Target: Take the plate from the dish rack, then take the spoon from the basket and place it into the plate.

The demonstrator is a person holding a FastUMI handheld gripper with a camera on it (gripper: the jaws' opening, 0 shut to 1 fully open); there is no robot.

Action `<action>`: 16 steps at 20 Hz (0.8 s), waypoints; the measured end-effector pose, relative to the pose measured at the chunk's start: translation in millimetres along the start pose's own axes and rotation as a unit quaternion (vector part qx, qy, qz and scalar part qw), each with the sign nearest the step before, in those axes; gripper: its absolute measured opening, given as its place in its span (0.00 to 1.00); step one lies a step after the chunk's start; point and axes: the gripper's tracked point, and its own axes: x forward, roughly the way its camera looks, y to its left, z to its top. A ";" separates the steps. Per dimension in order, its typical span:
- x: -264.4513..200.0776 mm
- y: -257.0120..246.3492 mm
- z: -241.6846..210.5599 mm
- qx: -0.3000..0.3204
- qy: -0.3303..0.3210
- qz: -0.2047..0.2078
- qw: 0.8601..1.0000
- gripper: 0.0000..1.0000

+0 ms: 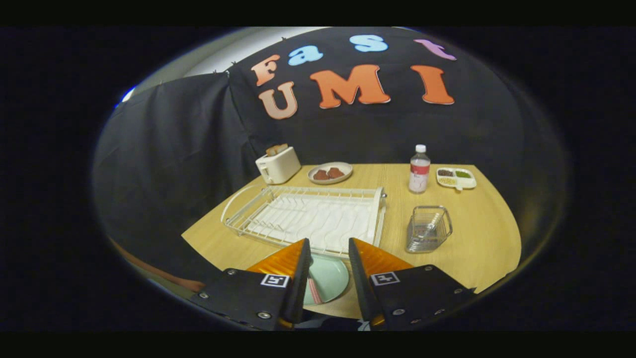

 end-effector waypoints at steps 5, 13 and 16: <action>-24.3 -15.6 80.4 -0.010 -0.102 -0.020 0.995 0.65; -58.0 -35.0 144.9 -0.024 -0.211 -0.069 0.975 0.89; -62.2 -40.1 151.7 -0.029 -0.229 -0.091 0.969 0.93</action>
